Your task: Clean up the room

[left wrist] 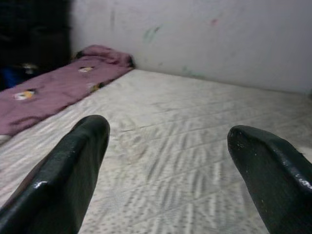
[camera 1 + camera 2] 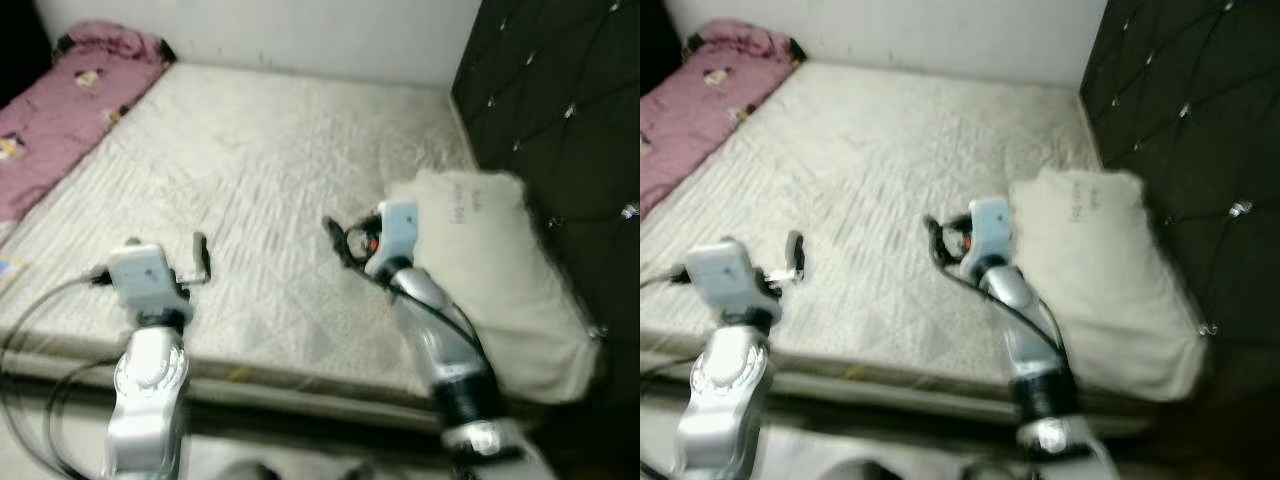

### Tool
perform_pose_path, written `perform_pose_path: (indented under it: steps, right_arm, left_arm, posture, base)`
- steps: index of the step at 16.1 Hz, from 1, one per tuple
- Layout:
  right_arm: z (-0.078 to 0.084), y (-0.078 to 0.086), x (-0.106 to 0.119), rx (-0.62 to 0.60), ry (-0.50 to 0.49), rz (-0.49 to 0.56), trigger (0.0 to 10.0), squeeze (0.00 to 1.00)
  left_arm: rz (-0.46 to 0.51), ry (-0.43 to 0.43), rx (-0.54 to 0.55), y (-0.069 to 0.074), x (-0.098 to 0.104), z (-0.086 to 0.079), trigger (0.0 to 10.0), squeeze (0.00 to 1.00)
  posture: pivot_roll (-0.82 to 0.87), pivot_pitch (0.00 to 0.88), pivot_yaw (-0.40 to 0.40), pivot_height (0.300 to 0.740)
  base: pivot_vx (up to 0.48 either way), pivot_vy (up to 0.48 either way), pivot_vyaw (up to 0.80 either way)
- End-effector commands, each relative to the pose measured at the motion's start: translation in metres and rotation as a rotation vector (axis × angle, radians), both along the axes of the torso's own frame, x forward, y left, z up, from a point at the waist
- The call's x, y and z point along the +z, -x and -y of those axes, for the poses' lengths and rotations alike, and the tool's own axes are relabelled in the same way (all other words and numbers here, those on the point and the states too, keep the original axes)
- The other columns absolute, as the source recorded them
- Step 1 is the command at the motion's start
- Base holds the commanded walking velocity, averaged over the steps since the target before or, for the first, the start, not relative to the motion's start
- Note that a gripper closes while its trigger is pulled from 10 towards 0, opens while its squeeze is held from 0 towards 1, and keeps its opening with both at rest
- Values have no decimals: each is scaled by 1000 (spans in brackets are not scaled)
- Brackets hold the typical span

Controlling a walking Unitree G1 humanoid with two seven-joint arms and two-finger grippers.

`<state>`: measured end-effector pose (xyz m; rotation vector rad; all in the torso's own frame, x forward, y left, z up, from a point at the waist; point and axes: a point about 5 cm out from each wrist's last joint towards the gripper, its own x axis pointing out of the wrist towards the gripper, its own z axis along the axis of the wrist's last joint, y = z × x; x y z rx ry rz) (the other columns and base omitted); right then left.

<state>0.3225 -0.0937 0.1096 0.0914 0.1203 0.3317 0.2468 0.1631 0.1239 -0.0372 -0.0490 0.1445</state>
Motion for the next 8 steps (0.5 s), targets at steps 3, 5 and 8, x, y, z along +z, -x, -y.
perform_pose_path:
  steps: [3,5,8]
  right_arm:
    - [-3,-1,1,-6,3,0,10000,0]
    - [-3,-1,0,-5,0,-4,10000,0]
    - [-7,1,3,25,25,25,10000,0]
  left_arm:
    - [1,-9,10,-1,2,-4,10000,0]
    - [0,-8,11,-1,1,-4,10000,0]
    - [-2,-4,13,-1,2,-5,10000,0]
  posture:
    - [-5,0,-15,740]
    - [-5,0,-15,740]
    - [-7,0,-15,740]
  base:
    - [0,480,-800]
    - [0,480,-800]
    - [0,480,0]
